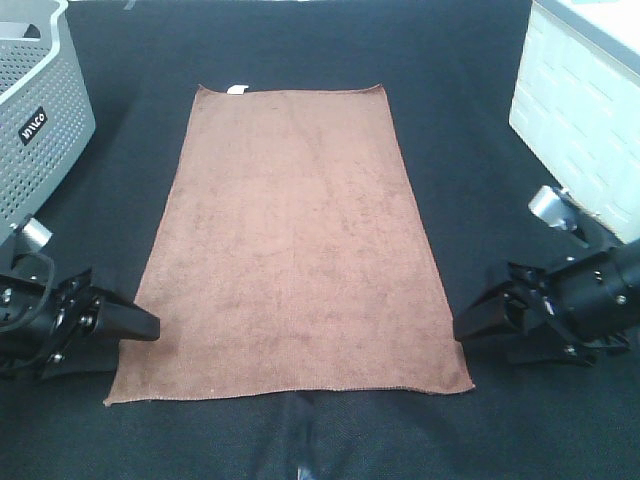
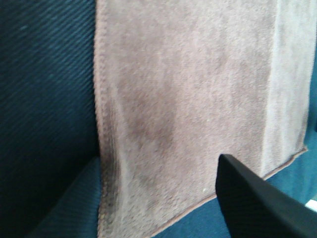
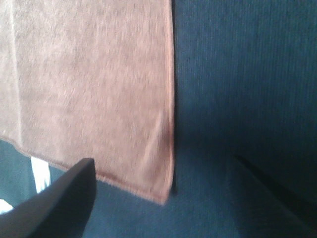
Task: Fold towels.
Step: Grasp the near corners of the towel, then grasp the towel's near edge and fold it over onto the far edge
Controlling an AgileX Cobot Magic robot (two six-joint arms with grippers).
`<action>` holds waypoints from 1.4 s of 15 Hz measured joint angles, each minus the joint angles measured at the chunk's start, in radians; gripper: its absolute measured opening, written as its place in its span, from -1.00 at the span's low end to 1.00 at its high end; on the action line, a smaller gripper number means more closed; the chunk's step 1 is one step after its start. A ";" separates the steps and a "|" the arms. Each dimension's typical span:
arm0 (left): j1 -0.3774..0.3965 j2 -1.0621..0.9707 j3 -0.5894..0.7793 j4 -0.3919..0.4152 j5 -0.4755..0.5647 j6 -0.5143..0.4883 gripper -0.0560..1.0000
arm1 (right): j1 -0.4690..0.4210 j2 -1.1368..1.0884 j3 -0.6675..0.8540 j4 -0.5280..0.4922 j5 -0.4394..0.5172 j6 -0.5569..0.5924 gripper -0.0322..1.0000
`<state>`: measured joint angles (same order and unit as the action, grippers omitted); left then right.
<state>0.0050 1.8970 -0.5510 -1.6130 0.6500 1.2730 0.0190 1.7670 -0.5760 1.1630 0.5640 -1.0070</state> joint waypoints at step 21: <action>-0.105 -0.079 -0.069 0.351 -0.029 -0.215 -0.89 | 0.147 -0.044 -0.095 -0.258 0.030 0.396 -0.94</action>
<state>-0.1000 1.8180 -0.6200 -1.2620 0.6210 1.0580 0.1660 1.7230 -0.6710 0.9050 0.5940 -0.6110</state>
